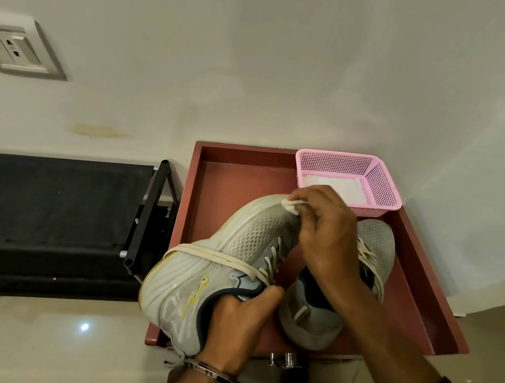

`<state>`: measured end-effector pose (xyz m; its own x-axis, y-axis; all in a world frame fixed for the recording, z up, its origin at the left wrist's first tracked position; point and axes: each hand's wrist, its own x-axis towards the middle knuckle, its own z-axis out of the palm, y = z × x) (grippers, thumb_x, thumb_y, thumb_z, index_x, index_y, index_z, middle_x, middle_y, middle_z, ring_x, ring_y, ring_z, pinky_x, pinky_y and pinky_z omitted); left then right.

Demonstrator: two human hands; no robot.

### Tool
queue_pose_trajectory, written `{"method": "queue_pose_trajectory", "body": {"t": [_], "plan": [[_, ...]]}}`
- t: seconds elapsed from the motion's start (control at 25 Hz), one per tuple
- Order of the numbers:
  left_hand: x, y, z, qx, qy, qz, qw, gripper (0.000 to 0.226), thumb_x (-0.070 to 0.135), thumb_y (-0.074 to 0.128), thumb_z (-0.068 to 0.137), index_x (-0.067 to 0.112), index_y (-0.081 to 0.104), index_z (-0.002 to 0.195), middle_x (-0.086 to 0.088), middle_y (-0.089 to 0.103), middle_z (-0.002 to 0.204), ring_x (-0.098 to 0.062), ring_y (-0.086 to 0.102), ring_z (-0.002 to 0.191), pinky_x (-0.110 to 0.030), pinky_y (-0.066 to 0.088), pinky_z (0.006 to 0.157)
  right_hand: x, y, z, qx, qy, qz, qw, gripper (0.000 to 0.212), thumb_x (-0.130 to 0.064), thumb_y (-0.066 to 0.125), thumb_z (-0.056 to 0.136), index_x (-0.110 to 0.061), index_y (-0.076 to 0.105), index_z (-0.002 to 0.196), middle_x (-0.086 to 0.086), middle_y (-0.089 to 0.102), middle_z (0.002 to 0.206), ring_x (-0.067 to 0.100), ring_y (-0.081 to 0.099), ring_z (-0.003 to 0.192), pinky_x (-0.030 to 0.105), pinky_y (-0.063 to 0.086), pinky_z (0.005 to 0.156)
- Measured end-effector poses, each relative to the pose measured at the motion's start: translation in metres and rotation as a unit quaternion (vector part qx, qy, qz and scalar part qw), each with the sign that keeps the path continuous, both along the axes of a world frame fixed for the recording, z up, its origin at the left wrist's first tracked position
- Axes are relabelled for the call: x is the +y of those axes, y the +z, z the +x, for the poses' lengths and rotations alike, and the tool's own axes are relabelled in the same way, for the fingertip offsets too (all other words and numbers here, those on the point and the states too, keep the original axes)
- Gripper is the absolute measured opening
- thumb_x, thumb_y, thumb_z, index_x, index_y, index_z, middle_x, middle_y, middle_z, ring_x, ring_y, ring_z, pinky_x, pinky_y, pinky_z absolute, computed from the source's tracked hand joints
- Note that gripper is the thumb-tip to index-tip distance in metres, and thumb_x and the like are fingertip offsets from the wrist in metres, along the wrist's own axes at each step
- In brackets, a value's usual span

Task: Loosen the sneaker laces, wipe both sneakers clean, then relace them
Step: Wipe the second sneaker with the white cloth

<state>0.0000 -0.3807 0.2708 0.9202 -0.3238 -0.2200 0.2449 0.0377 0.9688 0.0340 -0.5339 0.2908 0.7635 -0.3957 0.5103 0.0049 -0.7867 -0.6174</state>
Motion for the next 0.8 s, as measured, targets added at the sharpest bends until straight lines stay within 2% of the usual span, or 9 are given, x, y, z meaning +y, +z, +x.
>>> {"method": "queue_pose_trajectory", "body": {"t": [0.08,0.16,0.2,0.28,0.36,0.44,0.52,0.6,0.8], "plan": [[-0.003,-0.003,-0.003,0.002,-0.003,0.005,1.0,0.015,0.031,0.072,0.058,0.029,0.077,0.073,0.014,0.073,0.074,0.0,0.064,0.076,-0.032,0.049,0.086,0.022,0.001,-0.003,0.015,0.095,-0.057,0.994,0.031,0.0,0.044,0.084,-0.012,0.071,0.094,-0.002,0.065,0.098,0.014,0.059,0.094,0.031,0.052,0.08],[-0.004,-0.006,-0.005,-0.005,0.007,0.011,1.0,0.019,0.039,0.07,0.055,0.029,0.076,0.071,0.016,0.071,0.072,0.0,0.062,0.076,-0.036,0.049,0.086,0.02,0.001,-0.002,0.023,0.116,-0.081,0.99,0.034,0.001,0.042,0.08,-0.012,0.071,0.093,0.0,0.065,0.098,0.016,0.058,0.096,0.033,0.051,0.081],[-0.005,-0.005,-0.006,-0.017,0.01,0.01,1.0,0.02,0.041,0.068,0.055,0.035,0.076,0.073,0.018,0.072,0.076,0.0,0.064,0.081,-0.036,0.05,0.09,0.009,0.0,0.0,0.024,0.079,-0.072,0.994,0.033,0.006,0.046,0.081,-0.012,0.072,0.093,0.0,0.065,0.097,0.017,0.058,0.094,0.031,0.051,0.079],[-0.005,-0.002,-0.007,-0.046,0.01,0.005,0.999,0.028,0.042,0.065,0.056,0.05,0.074,0.08,0.024,0.074,0.089,0.004,0.066,0.096,-0.022,0.048,0.097,-0.018,0.0,0.002,0.027,-0.028,-0.02,0.999,0.029,0.01,0.057,0.083,-0.013,0.073,0.092,-0.001,0.065,0.094,0.018,0.061,0.09,0.027,0.049,0.076],[-0.004,-0.001,-0.008,-0.042,-0.003,0.01,0.999,0.028,0.044,0.063,0.053,0.053,0.073,0.078,0.025,0.074,0.088,0.007,0.065,0.095,-0.019,0.047,0.098,-0.023,-0.001,0.0,0.037,-0.067,0.019,0.997,0.025,0.007,0.062,0.085,-0.013,0.074,0.093,-0.003,0.066,0.094,0.013,0.061,0.089,0.026,0.051,0.078],[-0.005,-0.002,-0.006,-0.027,-0.015,0.014,0.999,0.027,0.046,0.062,0.051,0.051,0.074,0.075,0.025,0.073,0.083,0.007,0.065,0.09,-0.02,0.048,0.095,-0.001,0.001,0.0,0.047,-0.001,0.01,0.999,0.025,0.007,0.063,0.085,-0.014,0.074,0.092,-0.004,0.067,0.095,0.01,0.061,0.087,0.021,0.052,0.078],[-0.004,-0.004,-0.005,-0.039,-0.015,0.006,0.999,0.028,0.046,0.062,0.052,0.056,0.072,0.076,0.029,0.072,0.085,0.013,0.063,0.091,-0.012,0.045,0.089,0.018,0.005,-0.002,0.048,0.097,-0.025,0.994,0.025,0.008,0.063,0.083,-0.014,0.074,0.091,-0.004,0.068,0.095,0.011,0.061,0.09,0.02,0.05,0.078],[-0.002,-0.005,-0.003,-0.05,-0.01,-0.015,0.999,0.03,0.037,0.069,0.059,0.046,0.076,0.086,0.023,0.074,0.096,0.007,0.065,0.1,-0.016,0.047,0.093,0.012,0.006,-0.002,0.046,0.121,-0.042,0.991,0.028,0.011,0.062,0.082,-0.013,0.073,0.09,-0.004,0.067,0.095,0.012,0.061,0.091,0.019,0.048,0.078],[-0.004,-0.001,0.003,-0.009,-0.051,-0.089,0.995,0.042,0.015,0.073,0.07,0.013,0.071,0.112,0.003,0.075,0.112,-0.011,0.067,0.112,-0.034,0.05,0.103,-0.023,-0.002,-0.004,0.114,-0.055,0.077,0.989,0.02,-0.001,0.061,0.09,-0.018,0.069,0.095,-0.007,0.062,0.095,0.01,0.058,0.091,0.017,0.045,0.074]]}}
